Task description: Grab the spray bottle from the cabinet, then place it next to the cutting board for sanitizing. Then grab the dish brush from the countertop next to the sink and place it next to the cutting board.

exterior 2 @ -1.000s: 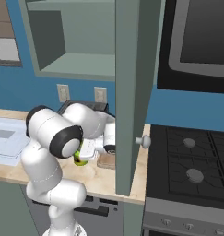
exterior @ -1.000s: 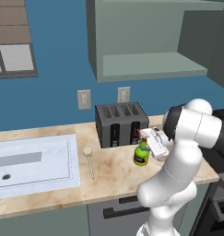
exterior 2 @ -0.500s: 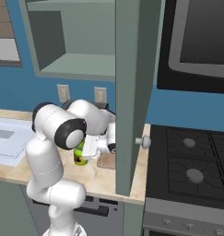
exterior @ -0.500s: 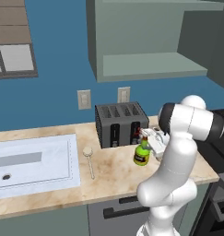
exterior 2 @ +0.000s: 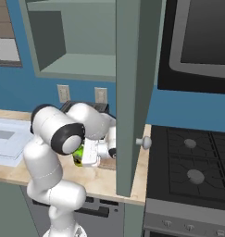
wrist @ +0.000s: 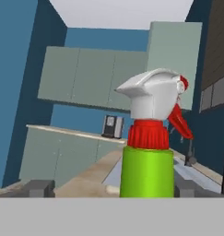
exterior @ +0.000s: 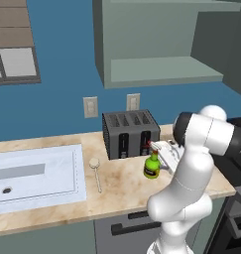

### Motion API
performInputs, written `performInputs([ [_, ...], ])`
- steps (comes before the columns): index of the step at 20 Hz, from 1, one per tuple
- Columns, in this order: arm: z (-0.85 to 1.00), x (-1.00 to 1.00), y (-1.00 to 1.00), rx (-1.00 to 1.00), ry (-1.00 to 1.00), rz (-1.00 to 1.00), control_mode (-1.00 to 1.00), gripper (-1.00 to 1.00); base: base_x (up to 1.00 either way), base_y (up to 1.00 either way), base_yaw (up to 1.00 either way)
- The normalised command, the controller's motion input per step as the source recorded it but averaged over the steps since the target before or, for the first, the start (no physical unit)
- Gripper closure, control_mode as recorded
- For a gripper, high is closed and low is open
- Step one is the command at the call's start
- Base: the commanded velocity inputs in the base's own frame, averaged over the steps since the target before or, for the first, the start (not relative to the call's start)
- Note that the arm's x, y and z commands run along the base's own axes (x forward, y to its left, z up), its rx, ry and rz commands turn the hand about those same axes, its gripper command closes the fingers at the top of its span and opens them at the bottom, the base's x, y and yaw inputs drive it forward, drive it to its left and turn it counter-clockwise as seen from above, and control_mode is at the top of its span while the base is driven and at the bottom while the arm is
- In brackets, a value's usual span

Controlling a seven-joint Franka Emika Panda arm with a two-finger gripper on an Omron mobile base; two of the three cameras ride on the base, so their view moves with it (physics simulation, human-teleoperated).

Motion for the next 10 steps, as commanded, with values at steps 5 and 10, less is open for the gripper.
performInputs([
  [5, 0.30, -0.24, 0.01, 0.00, -0.17, -0.02, -1.00, -1.00, 0.00, 0.00, 0.00],
  [10, 0.21, -0.07, 0.00, 0.00, -0.14, -0.07, -1.00, -1.00, 0.00, 0.00, 0.00],
])
